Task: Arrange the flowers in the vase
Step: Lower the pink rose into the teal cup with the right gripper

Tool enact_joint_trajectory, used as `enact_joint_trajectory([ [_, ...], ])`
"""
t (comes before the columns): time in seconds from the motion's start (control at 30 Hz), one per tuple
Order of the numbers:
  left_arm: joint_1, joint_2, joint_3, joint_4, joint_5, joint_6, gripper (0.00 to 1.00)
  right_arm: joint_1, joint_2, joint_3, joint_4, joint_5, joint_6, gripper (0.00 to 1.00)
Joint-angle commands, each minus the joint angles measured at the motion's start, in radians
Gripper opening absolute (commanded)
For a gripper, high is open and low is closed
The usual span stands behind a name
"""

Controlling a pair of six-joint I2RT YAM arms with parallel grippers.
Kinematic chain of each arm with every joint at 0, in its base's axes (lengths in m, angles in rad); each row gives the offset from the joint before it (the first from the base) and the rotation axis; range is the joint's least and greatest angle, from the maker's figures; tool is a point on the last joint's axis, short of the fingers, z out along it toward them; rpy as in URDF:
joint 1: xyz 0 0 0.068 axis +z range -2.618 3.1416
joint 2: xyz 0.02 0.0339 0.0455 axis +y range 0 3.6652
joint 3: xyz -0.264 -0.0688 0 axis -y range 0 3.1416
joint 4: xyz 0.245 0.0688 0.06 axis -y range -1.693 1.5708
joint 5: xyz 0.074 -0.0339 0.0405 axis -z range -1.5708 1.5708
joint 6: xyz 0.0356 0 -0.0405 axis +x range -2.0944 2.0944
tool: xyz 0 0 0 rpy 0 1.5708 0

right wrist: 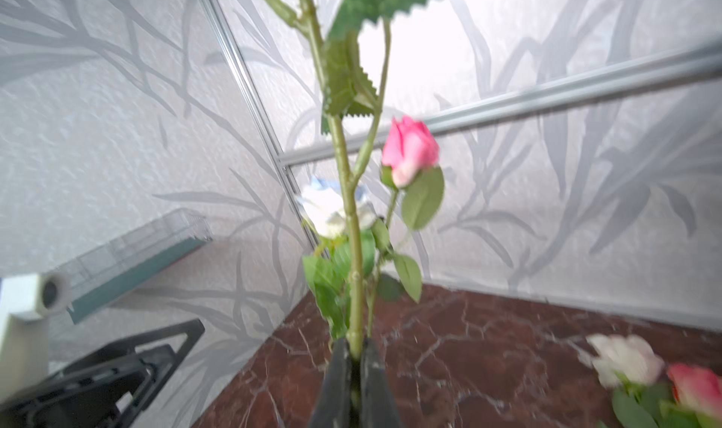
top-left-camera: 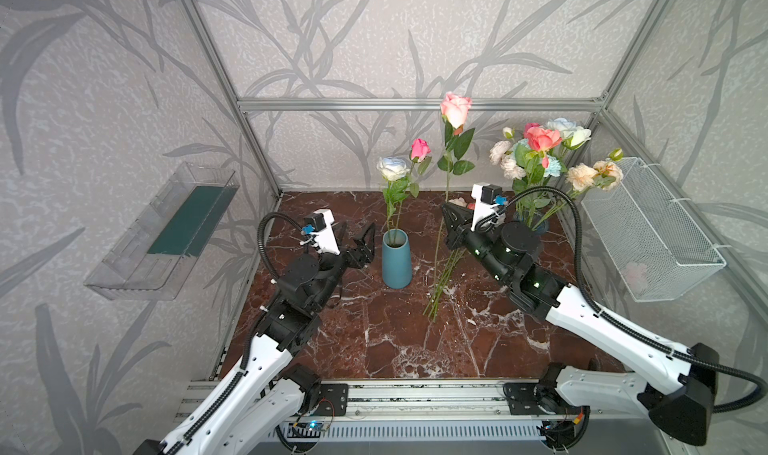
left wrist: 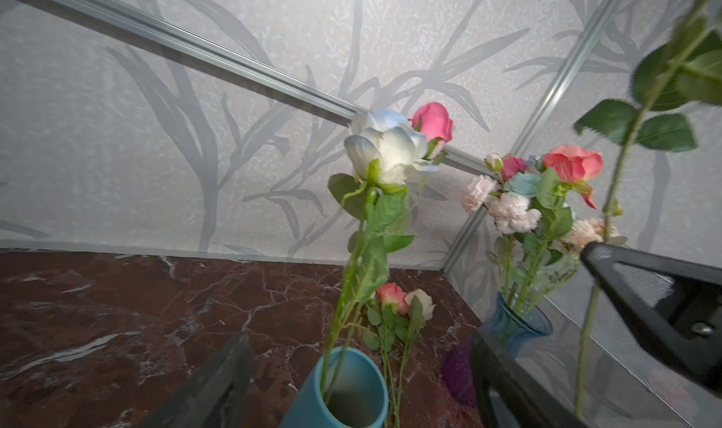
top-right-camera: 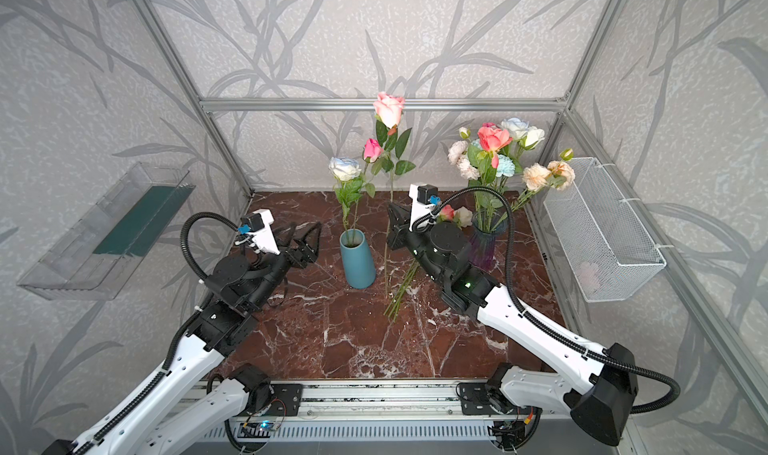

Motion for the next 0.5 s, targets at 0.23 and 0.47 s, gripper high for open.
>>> enact_joint_trajectory([
  [0.23,0.243,-0.022,-0.006,-0.004,-0.045,-0.124,0.89,0.018,0.290,0.284,0.328,0.027,-0.159,0.00],
  [0.47,0.252,-0.034,-0.010,0.015,-0.009,-0.123,0.89,0.025,0.426,0.356,0.345,0.027,-0.200,0.00],
])
